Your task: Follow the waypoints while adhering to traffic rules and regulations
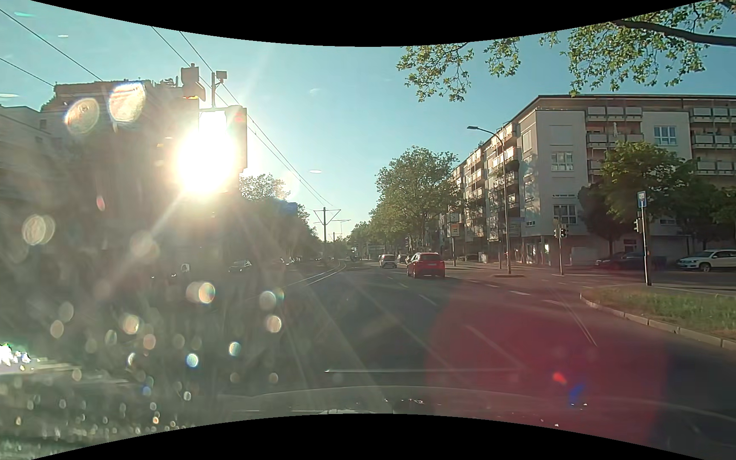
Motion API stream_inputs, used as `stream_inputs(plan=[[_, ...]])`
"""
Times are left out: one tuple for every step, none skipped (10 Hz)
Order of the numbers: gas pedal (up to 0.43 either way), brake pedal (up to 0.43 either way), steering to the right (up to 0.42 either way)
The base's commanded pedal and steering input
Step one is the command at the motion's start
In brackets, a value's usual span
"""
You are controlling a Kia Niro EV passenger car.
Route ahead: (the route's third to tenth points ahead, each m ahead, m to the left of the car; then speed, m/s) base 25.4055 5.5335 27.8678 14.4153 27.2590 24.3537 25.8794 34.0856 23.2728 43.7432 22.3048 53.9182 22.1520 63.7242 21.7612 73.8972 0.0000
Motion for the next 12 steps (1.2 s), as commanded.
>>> stream_inputs(plan=[[0.000,0.220,0.000],[0.000,0.226,0.000],[0.000,0.226,0.000],[0.000,0.226,0.000],[0.000,0.226,0.000],[0.000,0.226,0.000],[0.000,0.226,0.000],[0.000,0.226,0.000],[0.000,0.226,0.000],[0.000,0.226,0.000],[0.000,0.226,0.000],[0.000,0.226,0.000]])
